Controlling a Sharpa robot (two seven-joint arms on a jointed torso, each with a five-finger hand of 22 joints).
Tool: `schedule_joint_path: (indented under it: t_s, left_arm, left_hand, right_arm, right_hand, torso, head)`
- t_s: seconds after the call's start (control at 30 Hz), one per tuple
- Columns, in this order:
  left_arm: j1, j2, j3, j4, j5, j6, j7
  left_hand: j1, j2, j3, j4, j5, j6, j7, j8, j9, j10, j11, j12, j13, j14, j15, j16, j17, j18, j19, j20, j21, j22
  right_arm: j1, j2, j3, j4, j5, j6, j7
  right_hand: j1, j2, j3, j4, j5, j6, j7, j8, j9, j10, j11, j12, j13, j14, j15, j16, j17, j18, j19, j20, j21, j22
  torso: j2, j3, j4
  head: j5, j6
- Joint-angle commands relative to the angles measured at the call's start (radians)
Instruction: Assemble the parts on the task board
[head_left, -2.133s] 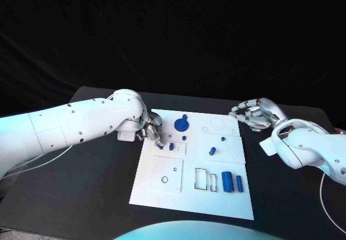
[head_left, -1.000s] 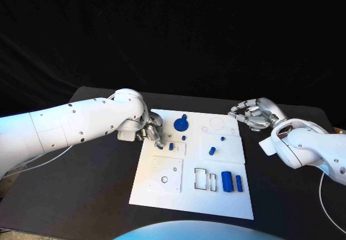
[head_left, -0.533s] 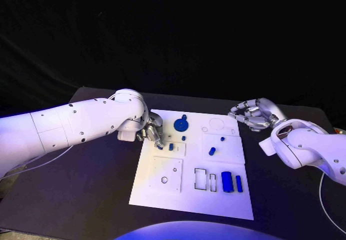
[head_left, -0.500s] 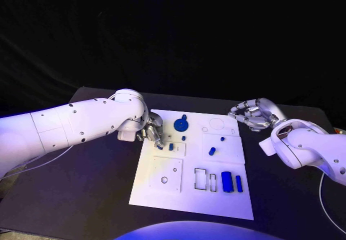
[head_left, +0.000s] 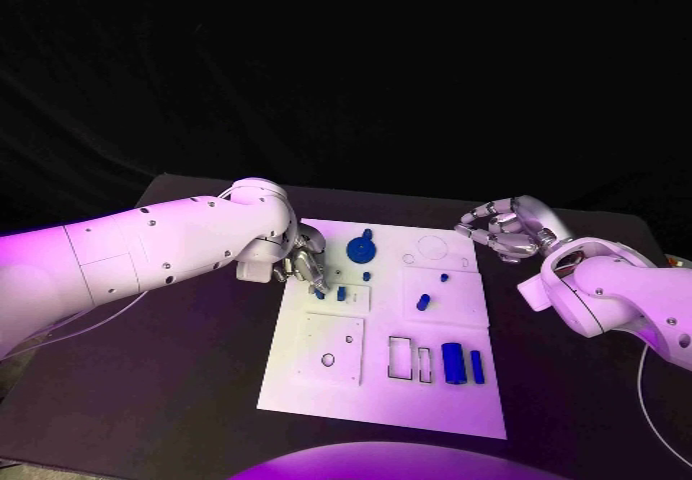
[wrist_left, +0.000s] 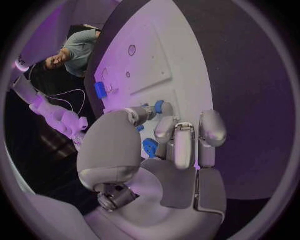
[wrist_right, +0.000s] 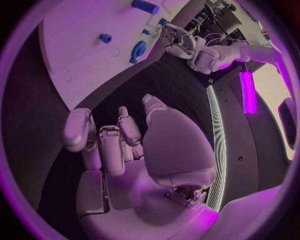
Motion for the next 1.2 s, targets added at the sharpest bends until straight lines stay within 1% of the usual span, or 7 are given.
schedule_joint_path:
  t_s: [0.03,0.27,0.53,0.73,0.87,1.03,1.2]
  left_arm:
    - [-0.004,0.009,-0.003,0.0,0.016,0.0,0.006]
    - [-0.004,0.01,-0.003,-0.005,0.019,-0.002,0.006]
    - [-0.004,0.01,-0.003,-0.01,0.024,0.0,0.006]
    - [-0.004,0.009,-0.003,-0.013,0.024,0.001,0.006]
    - [-0.004,0.01,-0.003,-0.014,0.024,0.001,0.006]
    - [-0.004,0.011,-0.003,-0.016,0.024,0.0,0.006]
    - [-0.004,0.011,-0.003,-0.018,0.023,-0.001,0.006]
  left_hand:
    - [-0.007,0.005,0.103,-0.096,-0.002,0.0,-0.006,-0.008,0.001,0.004,-0.003,0.003,0.001,0.061,-0.006,0.005,0.083,0.004,0.003,-0.006,-0.004,-0.001]
    - [-0.032,-0.002,0.063,-0.058,-0.004,0.005,-0.011,-0.014,0.008,0.004,-0.007,0.006,0.004,0.061,-0.009,0.005,0.083,0.004,0.005,-0.009,-0.008,-0.002]
    - [-0.05,-0.025,0.0,-0.018,-0.003,0.016,-0.017,-0.025,0.011,0.005,-0.012,0.009,0.01,0.061,-0.013,0.005,0.084,0.002,0.011,-0.012,-0.009,0.002]
    - [-0.07,-0.034,-0.089,0.041,0.0,0.032,-0.019,-0.044,0.01,0.006,-0.013,0.011,0.014,0.061,-0.014,0.005,0.084,0.001,0.016,-0.013,-0.009,0.005]
    - [-0.069,-0.033,-0.128,0.063,0.001,0.037,-0.019,-0.051,0.01,0.006,-0.013,0.011,0.015,0.061,-0.015,0.005,0.084,0.001,0.018,-0.014,-0.01,0.005]
    - [-0.068,-0.03,-0.155,0.076,0.001,0.041,-0.019,-0.056,0.011,0.006,-0.013,0.011,0.015,0.061,-0.015,0.005,0.084,0.001,0.02,-0.014,-0.009,0.007]
    - [-0.069,-0.029,-0.161,0.078,0.001,0.042,-0.019,-0.057,0.011,0.006,-0.013,0.011,0.016,0.061,-0.015,0.005,0.084,0.001,0.02,-0.014,-0.01,0.007]
  right_arm:
    - [-0.001,0.0,0.0,0.002,-0.01,0.003,0.007]
    - [-0.001,0.0,0.0,0.002,-0.01,0.003,0.007]
    - [-0.001,-0.001,0.0,0.002,-0.01,0.003,0.008]
    - [-0.001,0.0,0.0,0.002,-0.011,0.003,0.009]
    - [-0.001,0.0,0.0,0.002,-0.012,0.003,0.01]
    - [-0.001,0.0,0.0,0.002,-0.014,0.002,0.012]
    - [-0.001,0.0,0.0,0.002,-0.015,0.002,0.013]
  right_hand:
    - [0.003,0.007,-0.006,0.002,0.005,-0.008,0.001,0.004,0.0,-0.008,-0.001,-0.002,-0.001,0.044,-0.006,-0.004,0.004,0.008,-0.004,0.0,-0.003,-0.001]
    - [0.004,0.007,-0.008,0.002,0.005,-0.01,0.001,0.005,0.0,-0.009,-0.001,-0.003,-0.003,0.044,-0.006,-0.004,0.005,0.008,-0.004,0.0,-0.004,-0.001]
    - [0.004,0.007,-0.008,0.002,0.005,-0.01,0.001,0.005,0.0,-0.009,-0.001,-0.003,-0.003,0.044,-0.006,-0.004,0.005,0.008,-0.004,0.0,-0.004,-0.001]
    - [0.004,0.007,-0.009,0.002,0.005,-0.01,0.001,0.006,-0.001,-0.009,-0.001,-0.004,-0.003,0.044,-0.006,-0.005,0.004,0.008,-0.005,0.0,-0.005,-0.002]
    - [0.003,0.007,-0.009,0.002,0.005,-0.011,0.001,0.006,-0.001,-0.01,-0.001,-0.005,-0.004,0.043,-0.006,-0.005,0.003,0.008,-0.005,0.0,-0.006,-0.002]
    - [0.003,0.007,-0.009,0.002,0.005,-0.011,0.001,0.006,-0.001,-0.01,-0.001,-0.005,-0.004,0.043,-0.006,-0.005,0.003,0.008,-0.005,0.0,-0.006,-0.002]
    - [0.003,0.006,-0.01,0.003,0.005,-0.011,0.001,0.006,-0.001,-0.01,-0.001,-0.005,-0.004,0.044,-0.006,-0.005,0.004,0.009,-0.005,0.0,-0.006,-0.002]
  torso:
    - [0.0,0.0001,0.0006]
    - [0.0,0.0004,0.0006]
    - [-0.001,0.0003,0.0011]
    - [-0.001,0.0005,0.0003]
    - [-0.001,0.0005,0.0001]
    - [0.0,0.0001,-0.0001]
    - [0.0,0.0001,0.0001]
  head:
    - [-0.002,-0.002]
    - [-0.002,-0.003]
    - [-0.002,-0.003]
    - [-0.003,-0.002]
    - [-0.002,-0.003]
    - [-0.003,-0.003]
    - [-0.003,-0.003]
